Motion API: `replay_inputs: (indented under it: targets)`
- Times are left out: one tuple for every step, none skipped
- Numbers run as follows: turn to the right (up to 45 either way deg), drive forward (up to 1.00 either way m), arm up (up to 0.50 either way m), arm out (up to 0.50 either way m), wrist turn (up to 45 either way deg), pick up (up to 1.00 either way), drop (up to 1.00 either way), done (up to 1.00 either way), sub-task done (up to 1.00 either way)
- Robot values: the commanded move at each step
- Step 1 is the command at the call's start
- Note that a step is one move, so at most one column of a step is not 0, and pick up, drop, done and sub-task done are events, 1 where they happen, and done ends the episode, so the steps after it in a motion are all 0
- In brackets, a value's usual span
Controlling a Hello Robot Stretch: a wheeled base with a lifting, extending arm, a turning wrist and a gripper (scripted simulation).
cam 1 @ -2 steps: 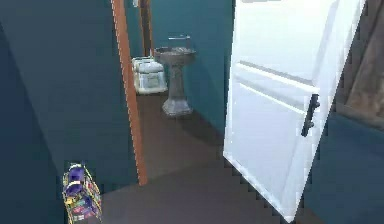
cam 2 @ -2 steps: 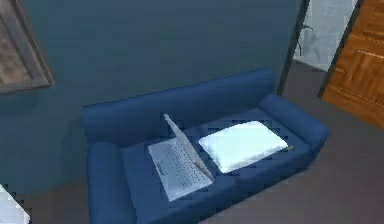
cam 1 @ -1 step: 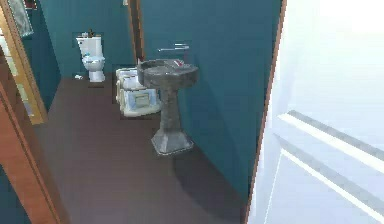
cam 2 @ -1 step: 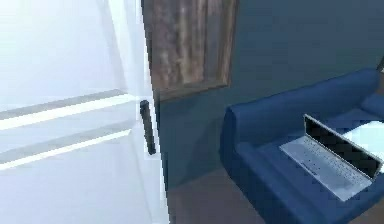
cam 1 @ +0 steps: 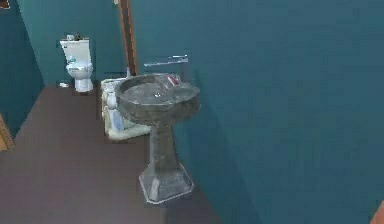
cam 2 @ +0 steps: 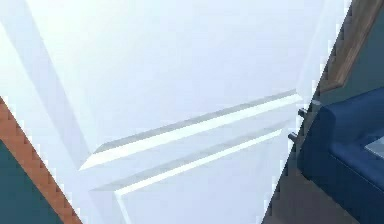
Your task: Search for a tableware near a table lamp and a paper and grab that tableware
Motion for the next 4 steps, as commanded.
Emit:
replay_inputs:
  targets:
    - [-18.0,0.00,0.00,0.00,0.0,0.00,0.00,0.00,0.00]
    - [0.0,0.30,0.00,0.00,0.0,0.00,0.00,0.00,0.00]
    - [-45.0,0.00,0.00,0.00,0.0,0.00,0.00,0.00,0.00]
    - [0.0,0.95,0.00,0.00,0.0,0.00,0.00,0.00,0.00]
